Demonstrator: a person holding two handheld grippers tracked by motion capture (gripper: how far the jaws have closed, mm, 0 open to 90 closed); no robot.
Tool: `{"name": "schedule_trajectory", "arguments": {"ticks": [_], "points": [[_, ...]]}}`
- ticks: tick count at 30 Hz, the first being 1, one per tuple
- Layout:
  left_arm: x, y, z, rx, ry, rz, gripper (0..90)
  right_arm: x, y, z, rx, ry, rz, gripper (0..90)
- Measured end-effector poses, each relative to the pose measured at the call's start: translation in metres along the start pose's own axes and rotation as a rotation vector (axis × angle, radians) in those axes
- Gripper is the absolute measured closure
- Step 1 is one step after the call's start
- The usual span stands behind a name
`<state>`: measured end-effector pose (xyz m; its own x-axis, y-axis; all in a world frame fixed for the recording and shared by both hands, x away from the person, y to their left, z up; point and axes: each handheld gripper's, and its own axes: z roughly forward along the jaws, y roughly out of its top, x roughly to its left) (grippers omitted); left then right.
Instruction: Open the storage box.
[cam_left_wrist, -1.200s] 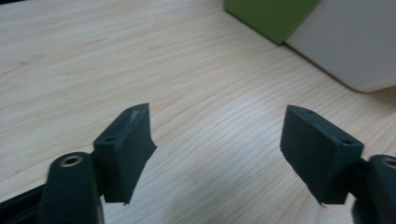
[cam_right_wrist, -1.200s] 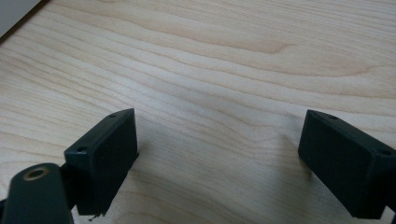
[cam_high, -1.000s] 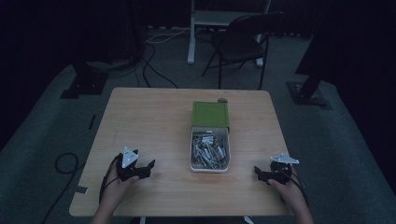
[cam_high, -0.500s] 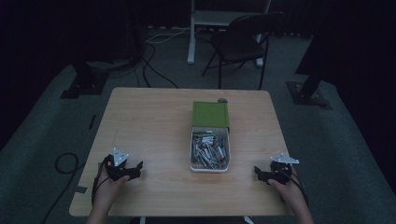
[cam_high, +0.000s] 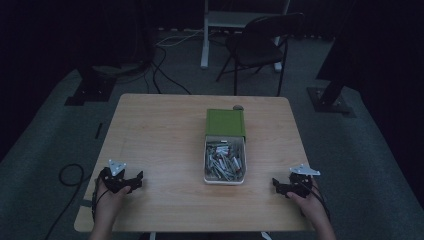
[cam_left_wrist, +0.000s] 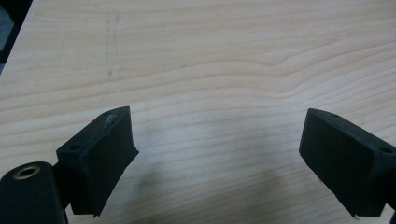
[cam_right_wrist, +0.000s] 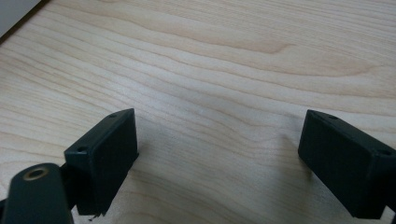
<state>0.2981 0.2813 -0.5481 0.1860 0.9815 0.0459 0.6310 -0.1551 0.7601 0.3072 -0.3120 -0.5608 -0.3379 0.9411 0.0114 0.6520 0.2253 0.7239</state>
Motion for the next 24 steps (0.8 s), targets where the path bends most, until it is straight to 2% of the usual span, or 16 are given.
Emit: {"name": "schedule_trajectory", "arguments": {"ticks": [9, 12, 18, 24], "points": [[0.0040, -0.0042, 0.0022, 0.038, 0.018, -0.001, 11.1, 0.0000, 0.0000, 0.0000, 0.000, 0.000, 0.000, 11.5], [0.0043, -0.0050, 0.0030, 0.071, 0.020, -0.004, 11.2, 0.0000, 0.0000, 0.0000, 0.000, 0.000, 0.000, 11.5], [0.0045, -0.0055, 0.0033, 0.086, 0.023, -0.065, 11.2, 0.0000, 0.0000, 0.0000, 0.000, 0.000, -0.001, 11.5], [0.0039, -0.0051, 0.0039, 0.087, 0.027, -0.071, 10.5, 0.0000, 0.0000, 0.0000, 0.000, 0.000, -0.001, 11.5]]}}
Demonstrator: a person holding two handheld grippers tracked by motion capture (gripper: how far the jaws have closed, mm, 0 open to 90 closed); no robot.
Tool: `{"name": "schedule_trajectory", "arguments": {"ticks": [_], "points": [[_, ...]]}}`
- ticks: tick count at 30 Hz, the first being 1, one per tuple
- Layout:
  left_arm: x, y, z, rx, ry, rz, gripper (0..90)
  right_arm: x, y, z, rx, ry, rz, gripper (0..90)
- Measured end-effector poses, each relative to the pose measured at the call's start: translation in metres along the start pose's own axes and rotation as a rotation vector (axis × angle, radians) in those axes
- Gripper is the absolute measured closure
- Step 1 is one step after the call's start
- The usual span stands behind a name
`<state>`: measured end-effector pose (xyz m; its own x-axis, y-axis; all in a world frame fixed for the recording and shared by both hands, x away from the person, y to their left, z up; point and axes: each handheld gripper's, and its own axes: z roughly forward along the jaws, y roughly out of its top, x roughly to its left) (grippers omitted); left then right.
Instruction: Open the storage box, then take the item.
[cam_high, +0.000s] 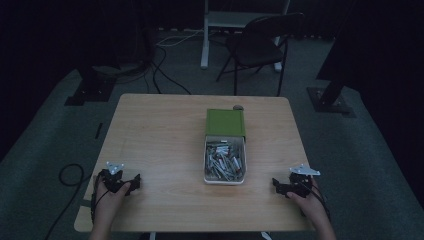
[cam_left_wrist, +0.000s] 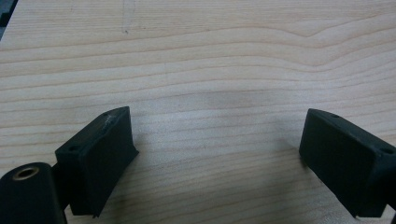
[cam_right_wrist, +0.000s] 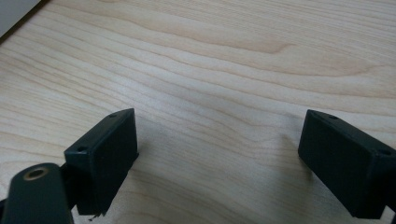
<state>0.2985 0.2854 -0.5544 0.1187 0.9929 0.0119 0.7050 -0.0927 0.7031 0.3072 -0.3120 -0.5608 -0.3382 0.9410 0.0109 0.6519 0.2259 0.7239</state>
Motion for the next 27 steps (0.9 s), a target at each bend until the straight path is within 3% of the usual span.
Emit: {"name": "schedule_trajectory", "arguments": {"ticks": [16, 23, 27], "points": [[0.000, 0.001, 0.001, 0.002, 0.001, -0.001, 9.8, 0.001, 0.000, 0.000, 0.000, -0.010, 0.010, 11.6], [0.000, 0.001, 0.001, 0.001, 0.000, -0.002, 9.9, 0.009, 0.002, -0.001, 0.018, -0.006, 0.016, 11.9], [-0.001, 0.001, 0.001, 0.001, 0.001, -0.002, 9.8, 0.011, 0.007, -0.002, 0.001, -0.011, 0.027, 11.9]]}}
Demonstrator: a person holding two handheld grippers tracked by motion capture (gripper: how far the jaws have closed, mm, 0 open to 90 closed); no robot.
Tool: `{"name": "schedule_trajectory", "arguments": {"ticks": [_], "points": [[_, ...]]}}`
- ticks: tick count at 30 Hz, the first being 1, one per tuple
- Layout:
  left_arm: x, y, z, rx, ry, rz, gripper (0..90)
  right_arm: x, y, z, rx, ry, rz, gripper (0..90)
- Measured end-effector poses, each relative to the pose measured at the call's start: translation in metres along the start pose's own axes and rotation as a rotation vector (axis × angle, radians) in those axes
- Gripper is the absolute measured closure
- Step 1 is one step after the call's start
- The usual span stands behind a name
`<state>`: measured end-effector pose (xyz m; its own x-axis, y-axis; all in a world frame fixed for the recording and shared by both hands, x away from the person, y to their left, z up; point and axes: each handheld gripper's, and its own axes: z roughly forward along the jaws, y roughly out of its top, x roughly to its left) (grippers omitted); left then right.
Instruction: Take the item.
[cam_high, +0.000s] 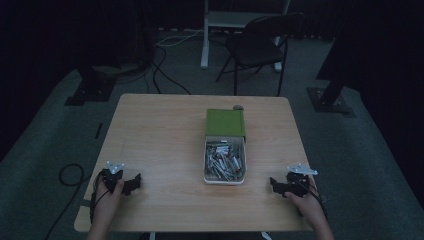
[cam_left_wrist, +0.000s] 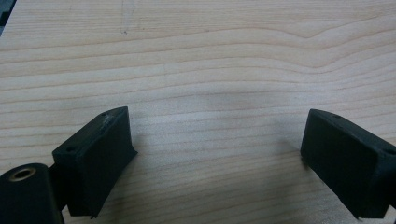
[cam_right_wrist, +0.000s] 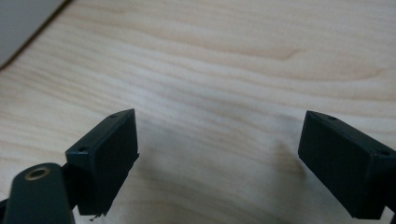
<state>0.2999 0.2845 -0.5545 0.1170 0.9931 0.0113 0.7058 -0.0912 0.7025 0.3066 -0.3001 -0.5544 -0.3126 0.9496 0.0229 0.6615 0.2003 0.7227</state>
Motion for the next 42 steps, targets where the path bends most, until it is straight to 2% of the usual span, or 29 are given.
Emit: {"name": "schedule_trajectory", "arguments": {"ticks": [13, 18, 24, 30, 33, 36, 42], "points": [[0.000, 0.000, 0.000, 0.000, -0.001, 0.001, 9.3, 0.013, 0.023, -0.018, -0.051, -0.002, -0.001, 13.3], [0.000, 0.000, 0.001, -0.001, -0.001, 0.000, 9.2, 0.022, 0.038, -0.029, -0.083, 0.003, -0.022, 13.7], [0.000, 0.000, 0.001, -0.001, -0.001, 0.001, 9.3, 0.030, 0.054, -0.038, -0.118, 0.015, -0.025, 14.2], [0.000, 0.000, 0.001, -0.001, -0.001, 0.001, 9.2, 0.037, 0.066, -0.043, -0.144, 0.028, -0.035, 15.5], [0.000, 0.000, 0.001, -0.001, -0.001, 0.001, 9.3, 0.040, 0.071, -0.044, -0.144, 0.015, -0.052, 16.4], [0.000, 0.000, 0.000, 0.000, -0.001, 0.001, 9.3, 0.042, 0.074, -0.045, -0.148, 0.017, -0.049, 18.5], [0.000, 0.000, 0.001, -0.001, -0.001, 0.001, 9.3, 0.055, 0.081, -0.047, -0.161, 0.047, -0.065, 18.5]]}}
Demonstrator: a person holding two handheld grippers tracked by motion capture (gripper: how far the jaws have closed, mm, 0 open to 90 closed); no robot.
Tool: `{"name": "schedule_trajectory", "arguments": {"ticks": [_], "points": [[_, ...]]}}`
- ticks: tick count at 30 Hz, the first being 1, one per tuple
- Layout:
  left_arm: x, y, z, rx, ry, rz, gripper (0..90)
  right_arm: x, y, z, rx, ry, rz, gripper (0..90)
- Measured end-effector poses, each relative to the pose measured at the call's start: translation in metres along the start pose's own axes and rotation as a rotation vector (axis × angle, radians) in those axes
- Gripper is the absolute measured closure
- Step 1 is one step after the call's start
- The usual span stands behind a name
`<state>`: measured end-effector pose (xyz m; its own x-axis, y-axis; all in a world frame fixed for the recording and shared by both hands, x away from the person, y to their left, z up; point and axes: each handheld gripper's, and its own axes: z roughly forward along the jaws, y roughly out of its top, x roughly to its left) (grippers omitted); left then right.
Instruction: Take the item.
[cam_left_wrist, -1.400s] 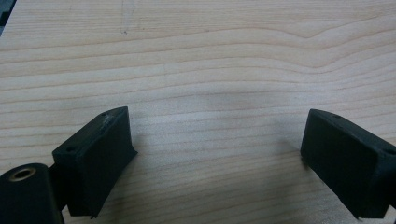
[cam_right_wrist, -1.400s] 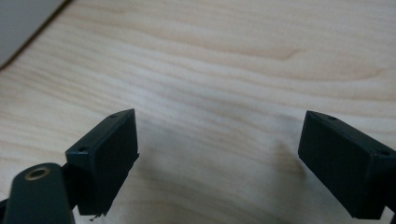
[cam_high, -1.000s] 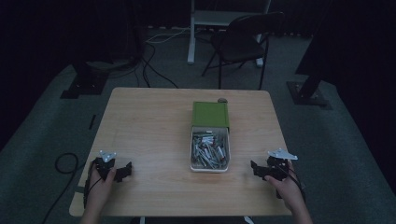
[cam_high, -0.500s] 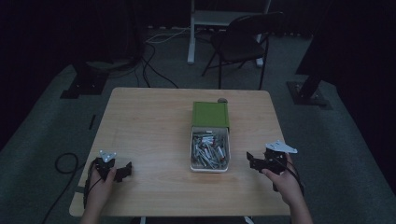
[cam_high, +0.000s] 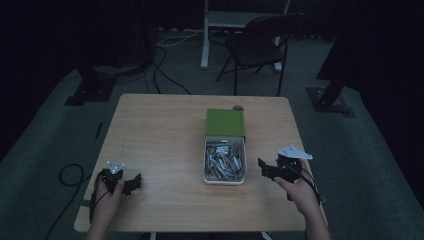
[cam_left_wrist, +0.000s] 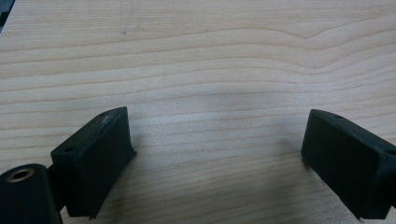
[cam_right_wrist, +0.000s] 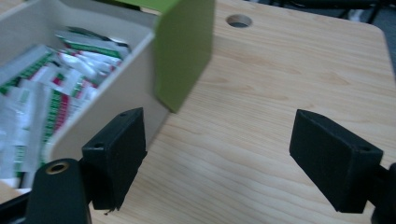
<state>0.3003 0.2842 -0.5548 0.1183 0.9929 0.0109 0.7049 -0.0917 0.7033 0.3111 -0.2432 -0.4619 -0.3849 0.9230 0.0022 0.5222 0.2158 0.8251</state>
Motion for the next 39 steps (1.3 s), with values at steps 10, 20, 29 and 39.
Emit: {"name": "schedule_trajectory", "arguments": {"ticks": [10, 20, 29, 39], "points": [[0.000, 0.000, 0.000, 0.000, 0.000, 0.000, 9.3, 0.023, 0.015, -0.001, -0.016, 0.049, -0.025, 21.6], [0.000, 0.000, 0.000, 0.000, 0.000, 0.000, 9.3, 0.045, 0.025, 0.002, -0.039, 0.110, -0.064, 22.4], [0.000, 0.000, 0.000, 0.000, 0.000, 0.000, 9.3, 0.064, 0.029, 0.008, -0.055, 0.149, -0.100, 27.6], [0.000, 0.000, 0.000, 0.001, 0.000, 0.000, 9.3, 0.080, 0.026, 0.016, -0.020, 0.164, -0.129, 48.3]]}}
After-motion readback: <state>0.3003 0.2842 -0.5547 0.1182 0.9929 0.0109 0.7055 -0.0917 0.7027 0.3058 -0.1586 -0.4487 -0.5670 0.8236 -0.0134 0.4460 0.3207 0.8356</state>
